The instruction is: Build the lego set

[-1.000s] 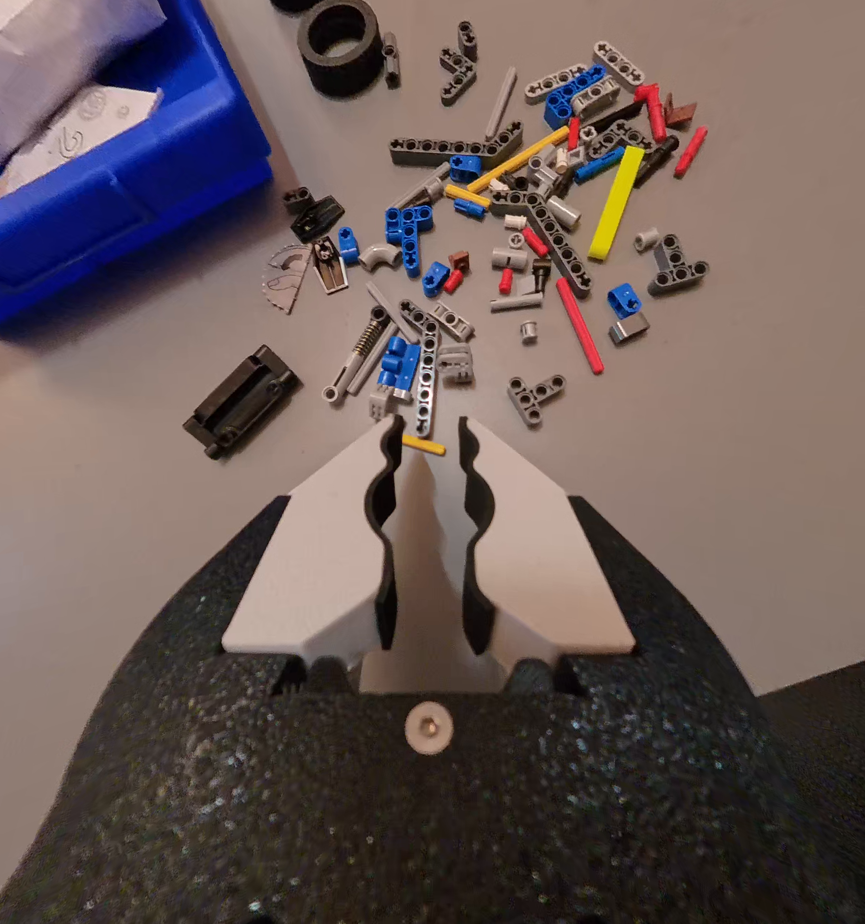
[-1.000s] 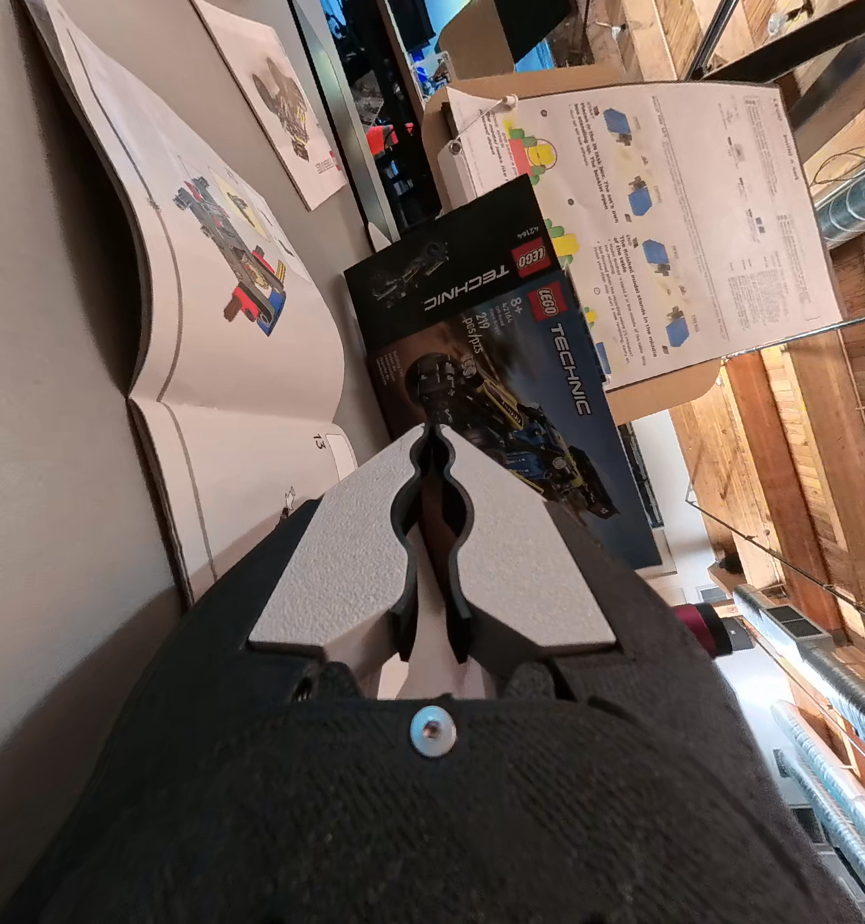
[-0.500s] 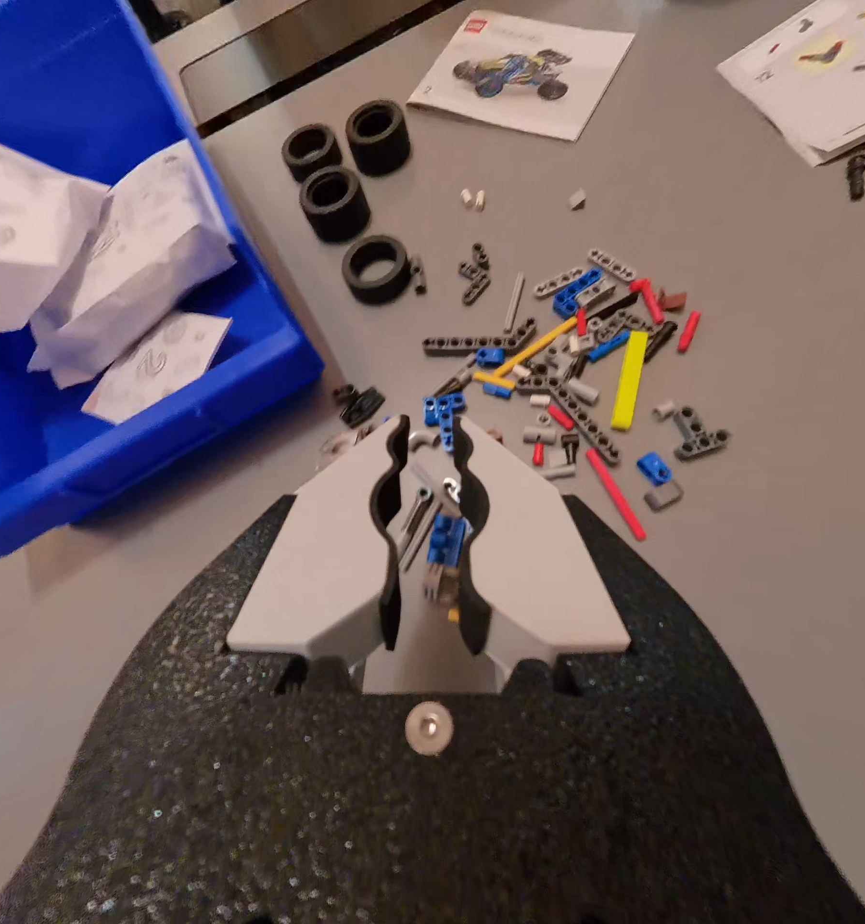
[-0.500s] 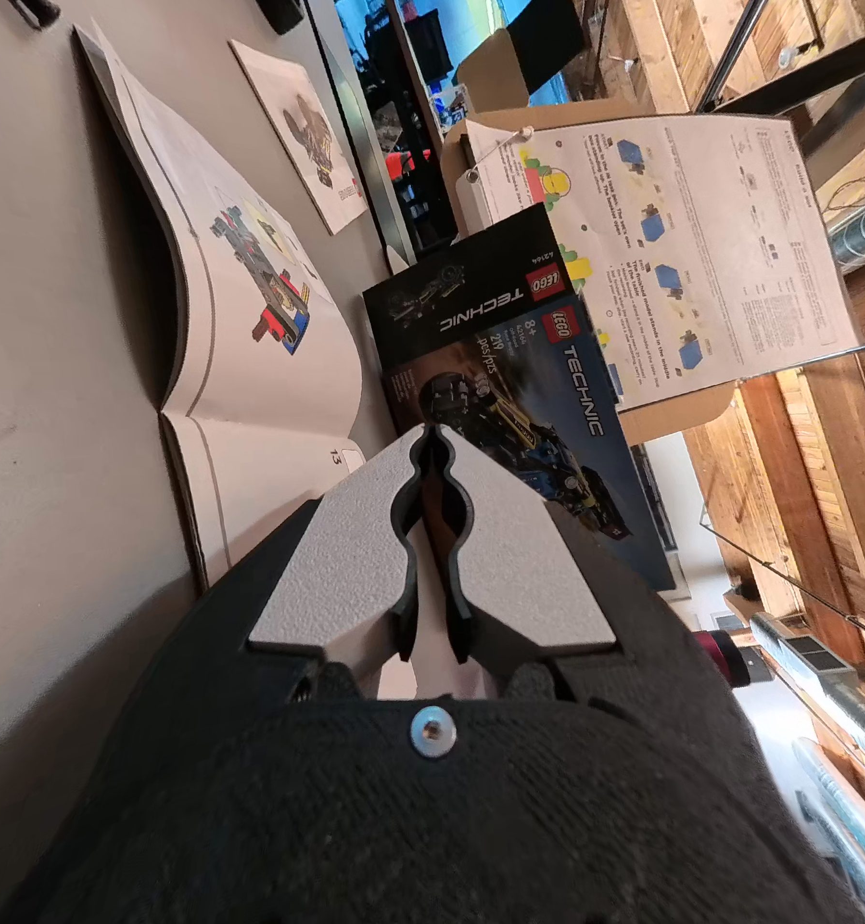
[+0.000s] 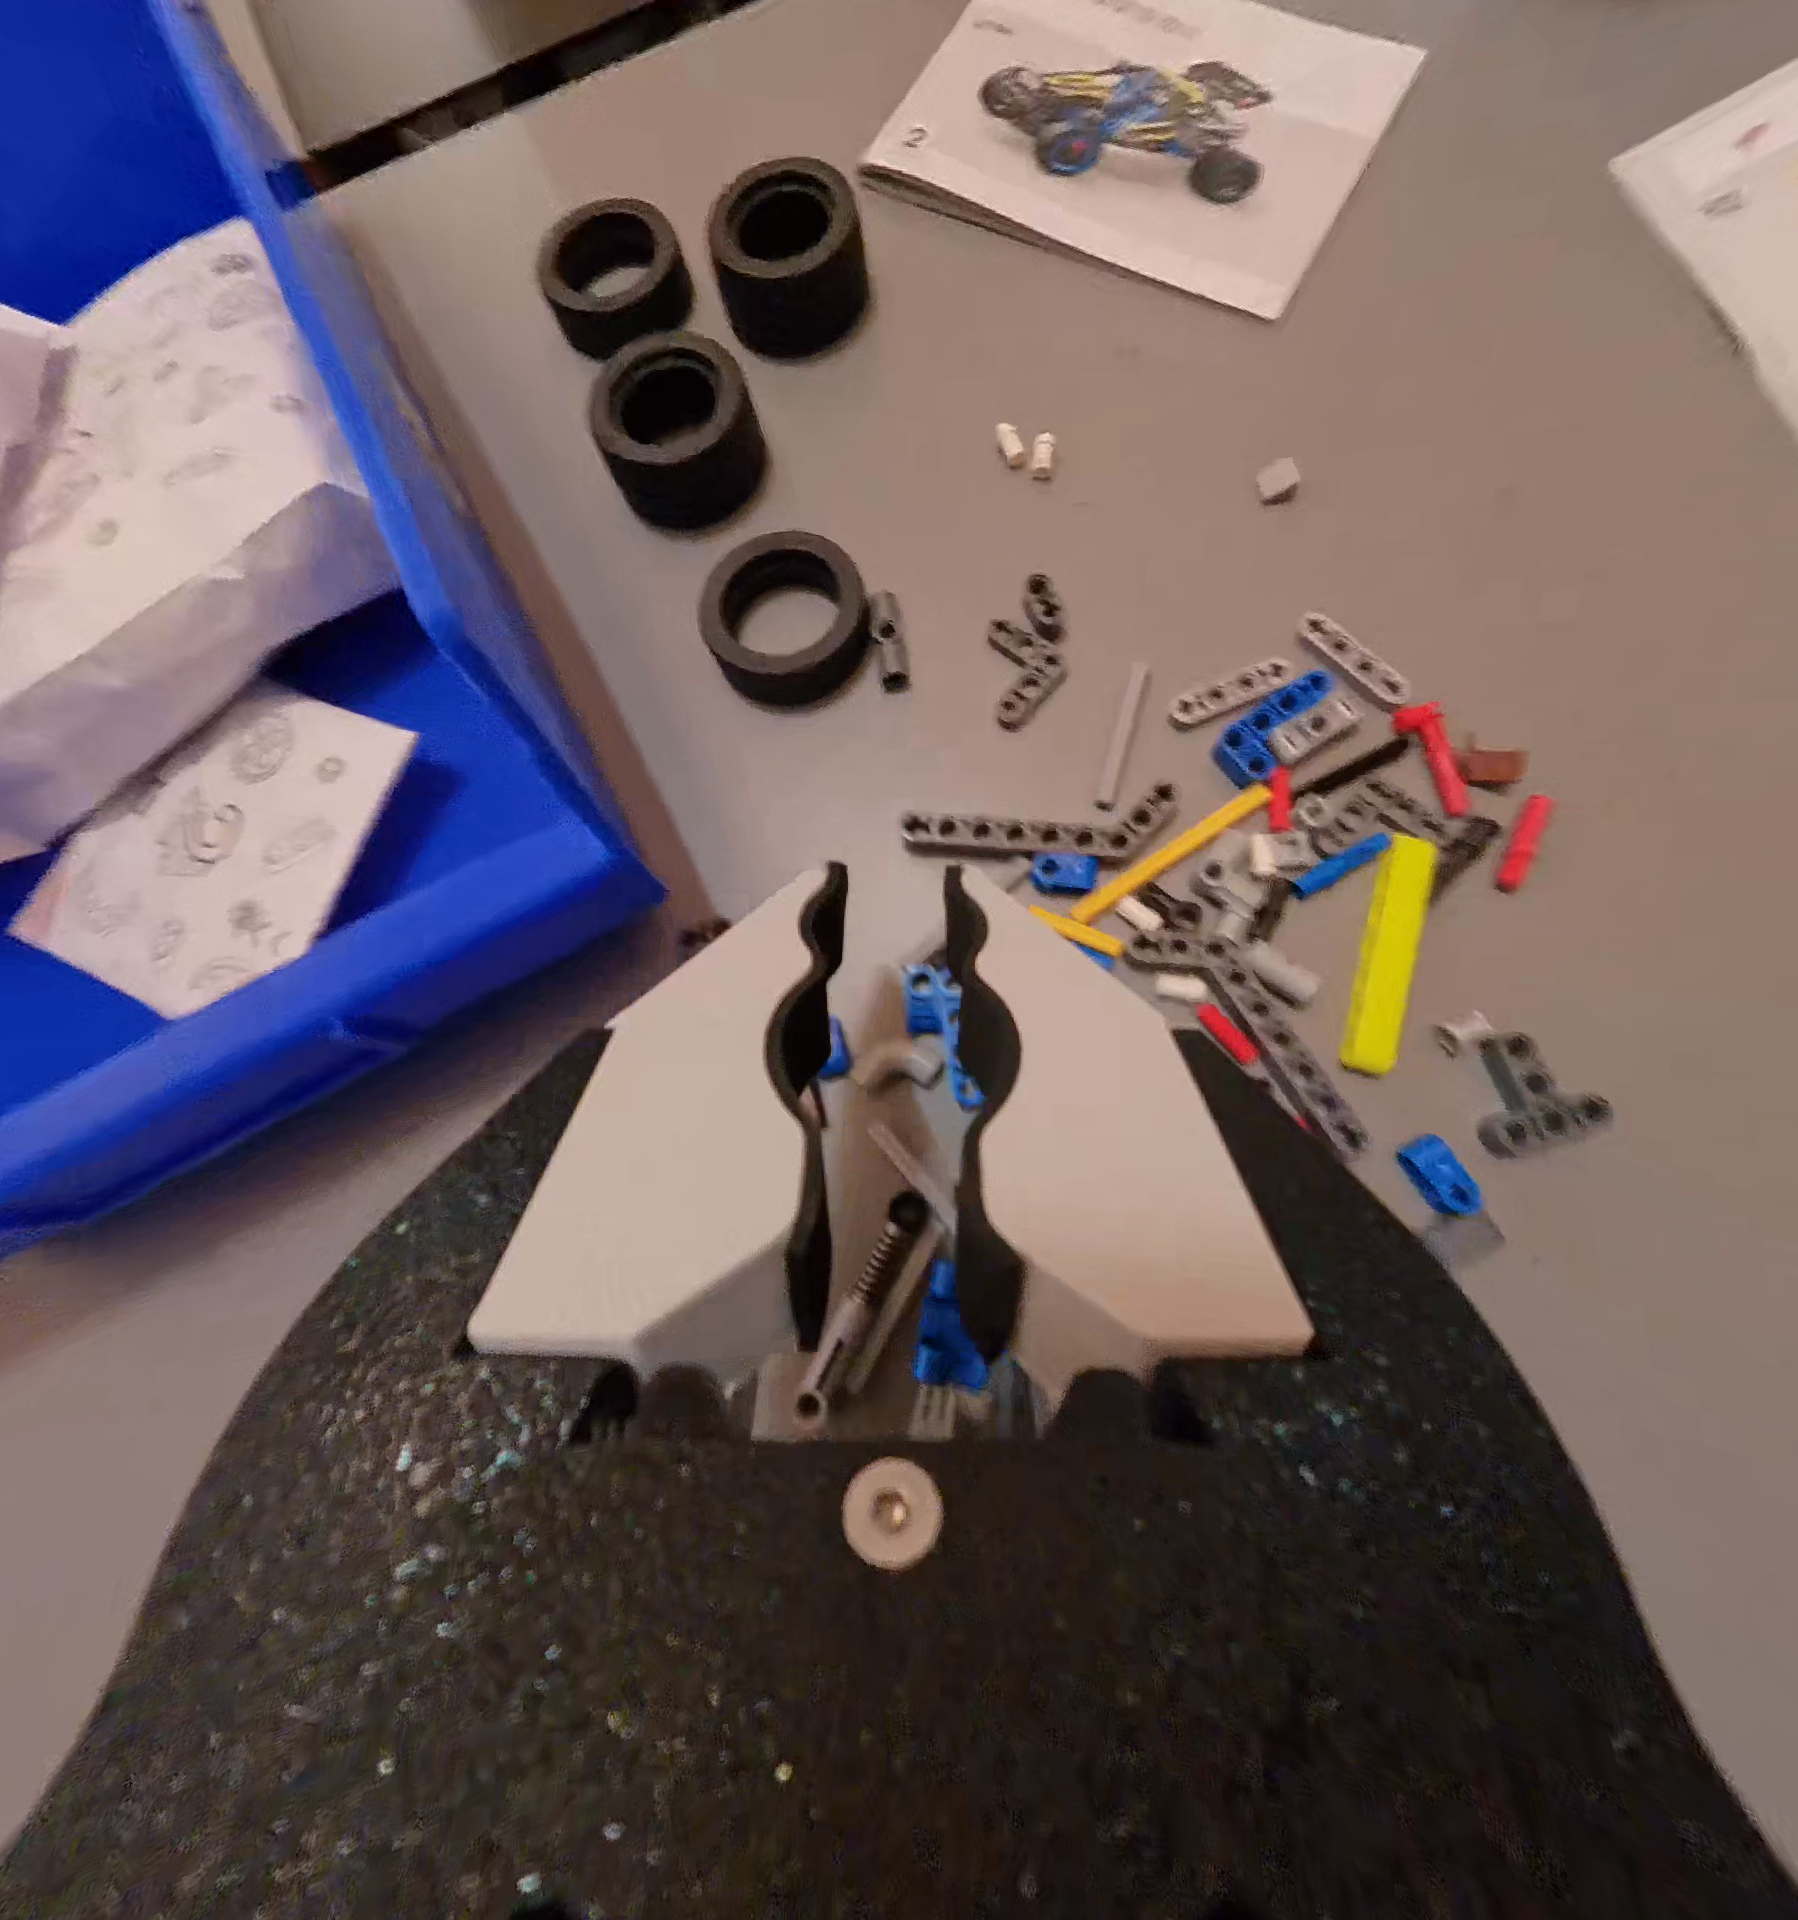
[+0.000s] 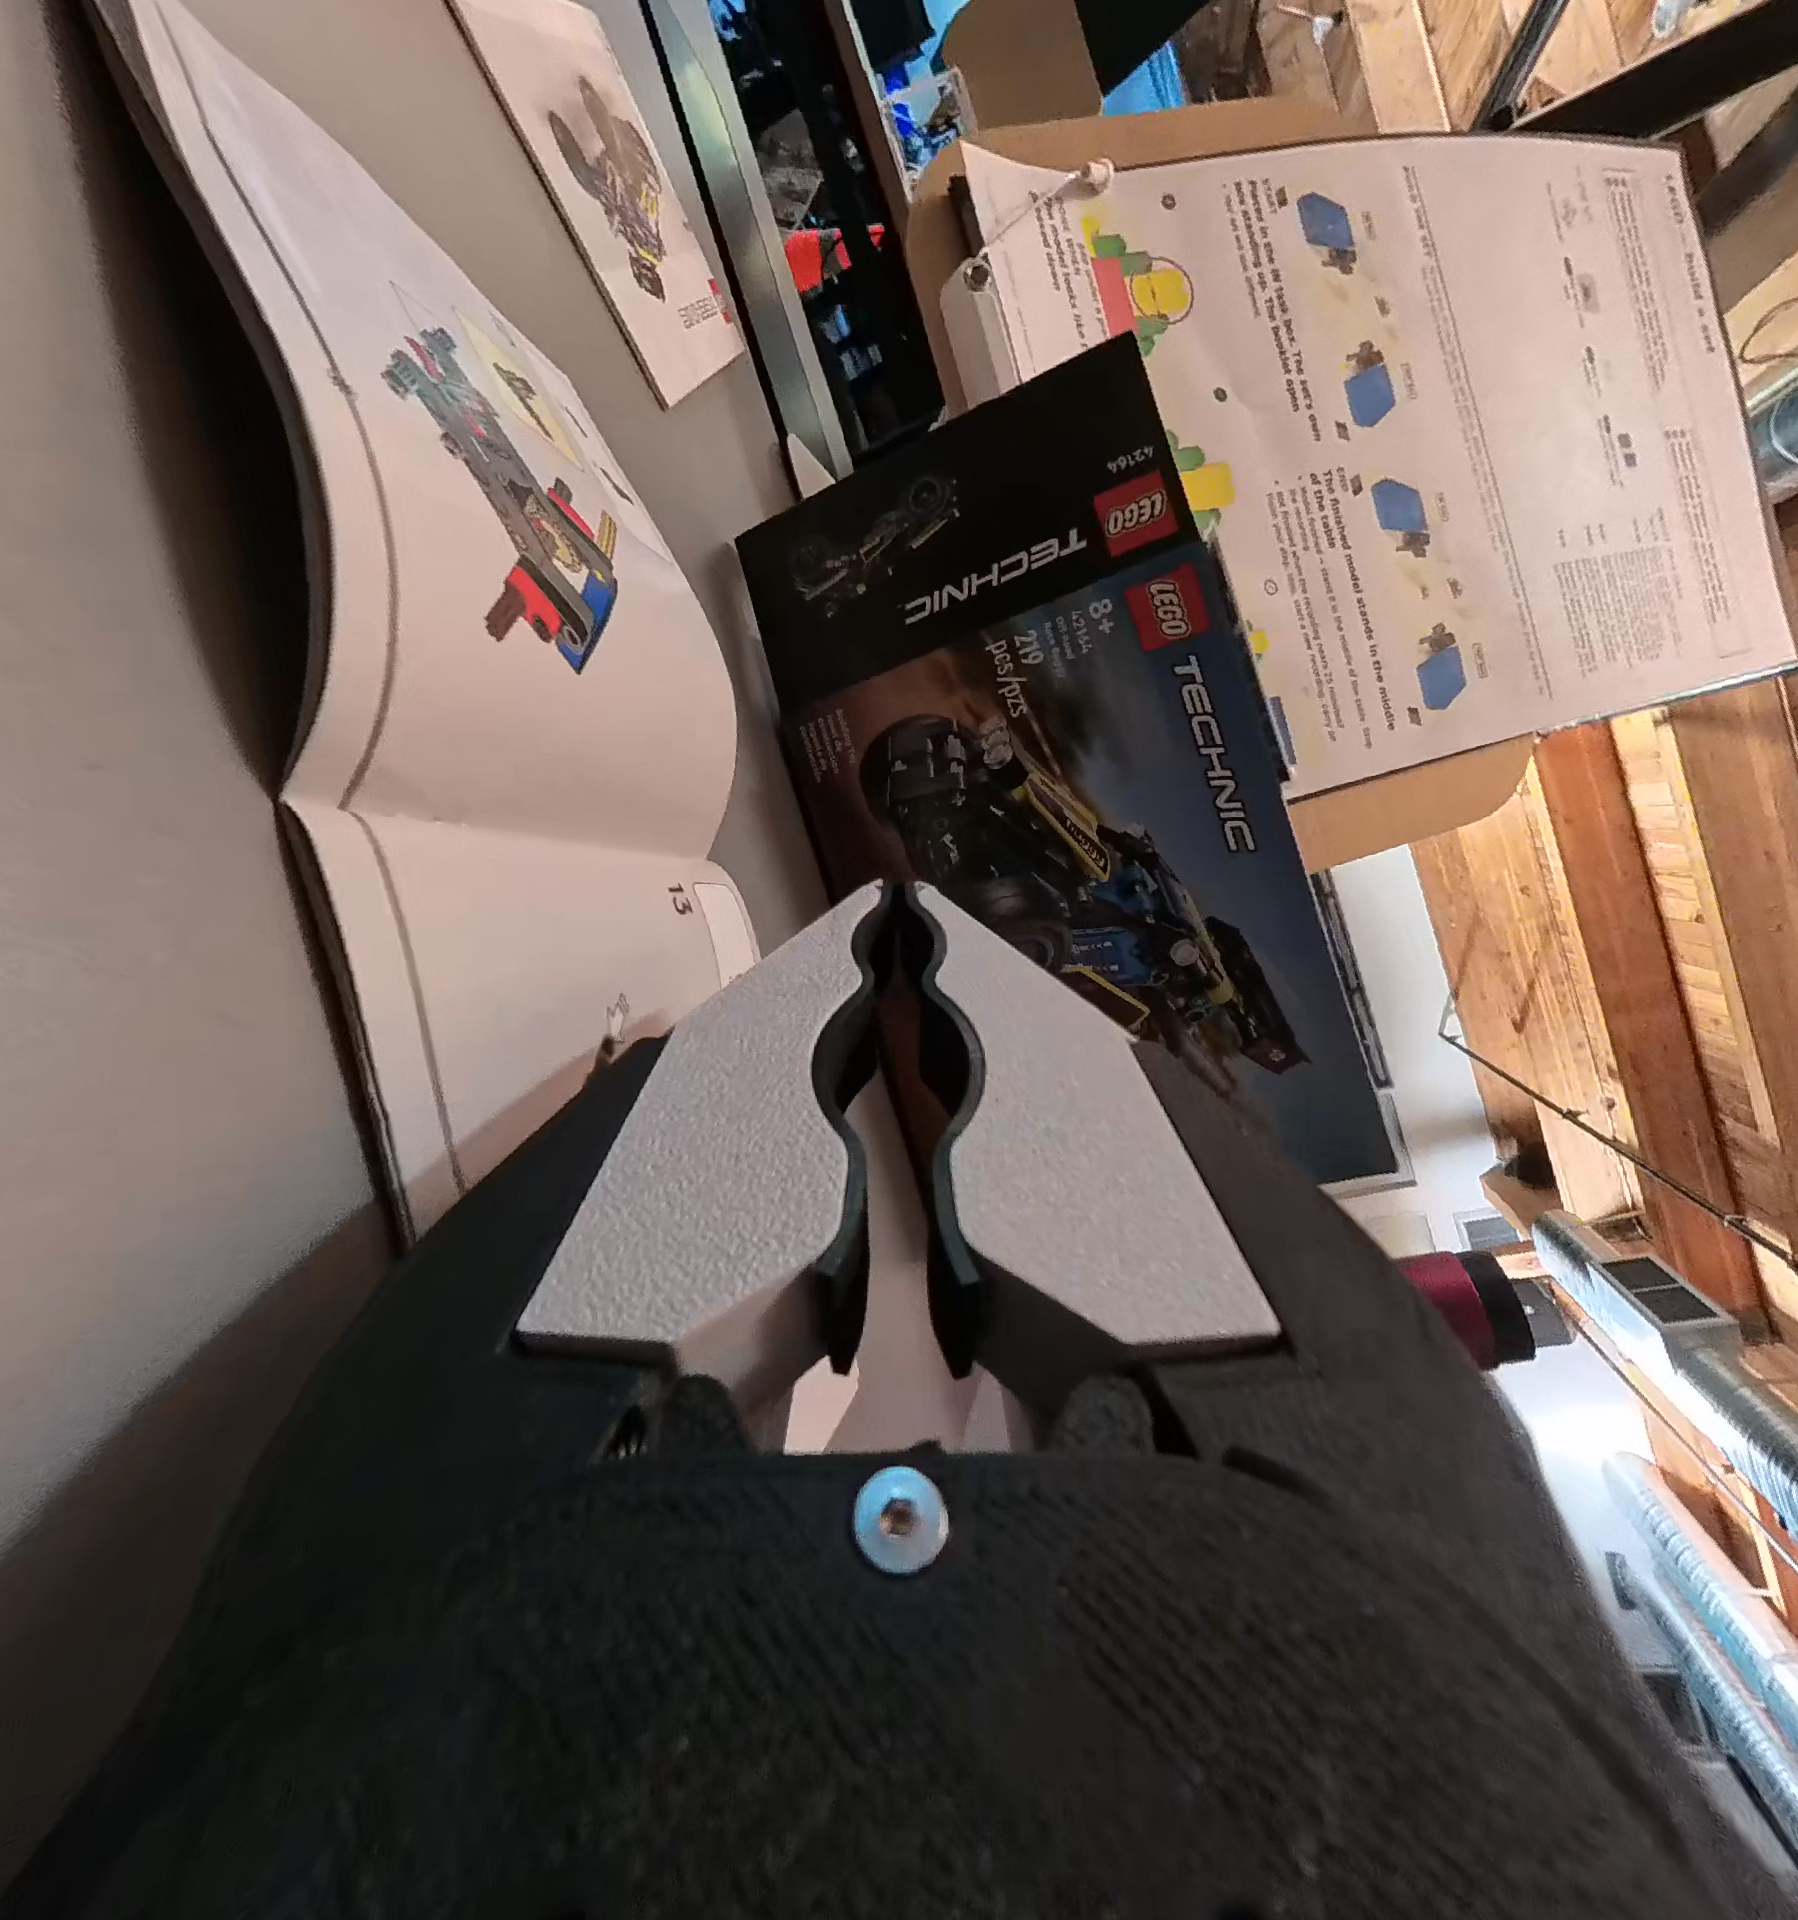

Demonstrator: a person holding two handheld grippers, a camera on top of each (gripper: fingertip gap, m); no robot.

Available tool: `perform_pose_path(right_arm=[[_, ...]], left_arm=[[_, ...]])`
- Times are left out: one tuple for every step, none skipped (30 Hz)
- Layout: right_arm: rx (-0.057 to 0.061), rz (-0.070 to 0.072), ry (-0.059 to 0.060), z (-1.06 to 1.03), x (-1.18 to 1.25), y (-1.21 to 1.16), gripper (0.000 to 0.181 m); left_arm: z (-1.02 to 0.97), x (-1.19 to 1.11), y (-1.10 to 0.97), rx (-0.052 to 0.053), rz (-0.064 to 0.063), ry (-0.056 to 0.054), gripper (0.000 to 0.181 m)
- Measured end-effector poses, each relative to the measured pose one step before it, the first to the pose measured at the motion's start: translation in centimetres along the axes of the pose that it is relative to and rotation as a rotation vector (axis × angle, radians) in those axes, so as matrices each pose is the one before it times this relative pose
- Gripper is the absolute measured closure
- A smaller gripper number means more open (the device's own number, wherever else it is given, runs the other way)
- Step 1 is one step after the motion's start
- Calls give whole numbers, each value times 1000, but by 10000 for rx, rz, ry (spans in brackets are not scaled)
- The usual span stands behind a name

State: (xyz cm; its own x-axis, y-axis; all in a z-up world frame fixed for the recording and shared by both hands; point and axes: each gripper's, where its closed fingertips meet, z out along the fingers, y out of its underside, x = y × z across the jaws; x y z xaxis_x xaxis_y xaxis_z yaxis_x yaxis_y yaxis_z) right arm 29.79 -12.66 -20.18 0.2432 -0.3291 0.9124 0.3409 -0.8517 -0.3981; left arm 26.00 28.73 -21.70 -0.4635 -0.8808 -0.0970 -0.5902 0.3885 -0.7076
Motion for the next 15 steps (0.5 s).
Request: perform_pose_path(right_arm=[[-22, 41, 67, 31, 156, 77, 181], [-18, 5, 48, 24, 91, 56, 181], [-3, -17, 11, 35, 9, 5, 181], [7, -45, -10, 11, -50, -39, 181], [-3, -64, -14, 23, -63, -32, 181], [-25, -81, -13, 36, -80, 0, 181], [-8, -80, -21, 34, -81, -23, 181], [5, -71, -54, 45, -143, -38, 181], [-12, -75, -61, 43, -156, -8, 181], [-22, -100, -21, 46, -96, -9, 181], [-9, -101, 12, 35, -36, -44, 181], [3, -77, -34, 26, -114, -46, 181], [-7, -81, -31, 20, -107, -34, 181], [-15, -84, 7, 5, -35, -9, 181], [-16, -59, -17, 8, -72, 1, 181]], left_arm=[[-229, 466, 522, 15, -40, 334, 165], [-186, 245, 687, -41, -37, 133, 165], [-199, 82, 712, -52, -81, -19, 165], [-287, 166, 640, -25, -82, 12, 165], [-370, 358, 493, 36, -11, 117, 165], [-418, 487, 381, 73, 73, 174, 165], [-417, 514, 339, 43, 119, 180, 165], [-319, 586, 323, -14, 142, 212, 165], [-162, 744, 248, -48, 175, 301, 165], [19, 828, 165, -58, 242, 335, 165], [158, 722, 79, -67, 316, 242, 164], [208, 480, 66, -114, 336, 87, 164], [191, 232, 92, -181, 300, -45, 163], [126, 120, 94, -198, 250, -80, 163], [79, 183, 38, -154, 208, 5, 163]])
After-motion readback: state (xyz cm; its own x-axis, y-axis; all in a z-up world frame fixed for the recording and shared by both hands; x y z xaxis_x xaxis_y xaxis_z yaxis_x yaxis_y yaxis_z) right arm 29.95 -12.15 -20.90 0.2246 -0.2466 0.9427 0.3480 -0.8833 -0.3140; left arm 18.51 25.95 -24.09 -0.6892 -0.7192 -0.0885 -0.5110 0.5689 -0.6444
